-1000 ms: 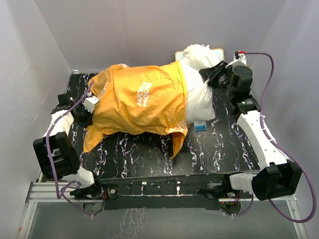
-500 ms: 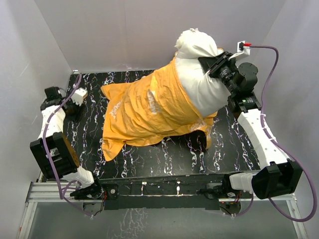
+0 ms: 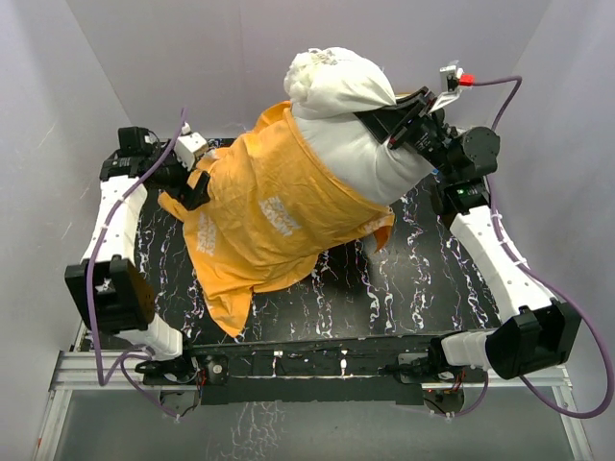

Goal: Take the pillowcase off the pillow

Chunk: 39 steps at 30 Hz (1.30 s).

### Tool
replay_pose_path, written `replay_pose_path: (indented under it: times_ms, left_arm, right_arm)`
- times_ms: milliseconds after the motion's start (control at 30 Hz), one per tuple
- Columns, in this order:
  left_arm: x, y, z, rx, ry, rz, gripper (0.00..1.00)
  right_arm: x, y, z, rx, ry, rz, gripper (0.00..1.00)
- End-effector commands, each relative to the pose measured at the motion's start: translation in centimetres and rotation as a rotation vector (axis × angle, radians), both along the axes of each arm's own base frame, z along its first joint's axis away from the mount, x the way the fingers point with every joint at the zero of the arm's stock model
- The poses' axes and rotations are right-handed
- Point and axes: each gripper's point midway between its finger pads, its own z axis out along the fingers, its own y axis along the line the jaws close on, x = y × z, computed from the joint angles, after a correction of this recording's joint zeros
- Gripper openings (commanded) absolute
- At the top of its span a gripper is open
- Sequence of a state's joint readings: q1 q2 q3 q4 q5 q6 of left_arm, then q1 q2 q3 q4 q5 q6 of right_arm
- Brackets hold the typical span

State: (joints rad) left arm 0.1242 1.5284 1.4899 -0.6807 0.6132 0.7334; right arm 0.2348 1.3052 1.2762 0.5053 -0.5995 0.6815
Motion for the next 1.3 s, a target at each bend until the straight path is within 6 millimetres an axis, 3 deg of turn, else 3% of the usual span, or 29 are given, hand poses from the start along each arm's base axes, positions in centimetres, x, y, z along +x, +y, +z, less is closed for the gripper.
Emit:
replay_pose_path:
  times_ms: [0,133,300,500,600,700,767,800,833,900,1067,1267]
  left_arm:
    - [-3.1,0.9,-5.6,0.066,0.167,-0.15,0.97]
    - [-4.1,0.8,-6.7,-0.018,0.19,-0.195,0.97]
    - [-5.1,1.2,-9.1,0.018,0.133,-0.219,0.97]
    - [-6.2,0.1,-9.4,-0.022,0.088,-0.274,0.96]
    - [-5.9,0.3,-9.4,0.008,0.044,-0.274,0.97]
    - [-6.8,0.2,-9.6,0.044,0.019,-0.347,0.94]
    - [-6.5,0.1,-9.5,0.051,-0.016,-0.345,0.8]
    - [-6.0,0.1,-9.3,0.047,-0.028,-0.318,0.65]
    - [-5.5,0.4,-9.1,0.042,-0.035,-0.28,0.49]
    - [-4.2,1.1,-8.6,0.05,-0.047,-0.212,0.02]
    - [-2.2,3.8,-8.0,0.049,-0.008,-0.043,0.0]
    - [-1.4,9.5,-9.2,0.156,-0.023,0.141,0.0]
  right_arm:
    - [-10.6,-1.0,10.1,0.053,-0.503,0.098,0.08]
    - [-11.7,-0.6,9.7,0.049,-0.533,0.158,0.08]
    - [-12.3,-0.4,9.2,0.038,-0.542,0.188,0.08]
    - [-13.0,0.1,8.9,0.02,-0.548,0.249,0.08]
    - [-13.0,0.2,9.0,0.016,-0.554,0.261,0.08]
    - [-13.1,0.3,9.1,0.025,-0.539,0.281,0.08]
    - [-13.2,0.3,9.3,0.032,-0.541,0.284,0.08]
    - [-13.1,0.2,9.3,0.035,-0.538,0.274,0.08]
    - [-12.9,0.1,9.4,0.037,-0.536,0.259,0.08]
    - [-12.2,-0.3,9.7,0.036,-0.522,0.206,0.08]
    - [-11.6,-2.4,11.6,0.078,-0.54,0.052,0.08]
    - [-11.3,-5.8,13.8,0.121,-0.573,-0.136,0.08]
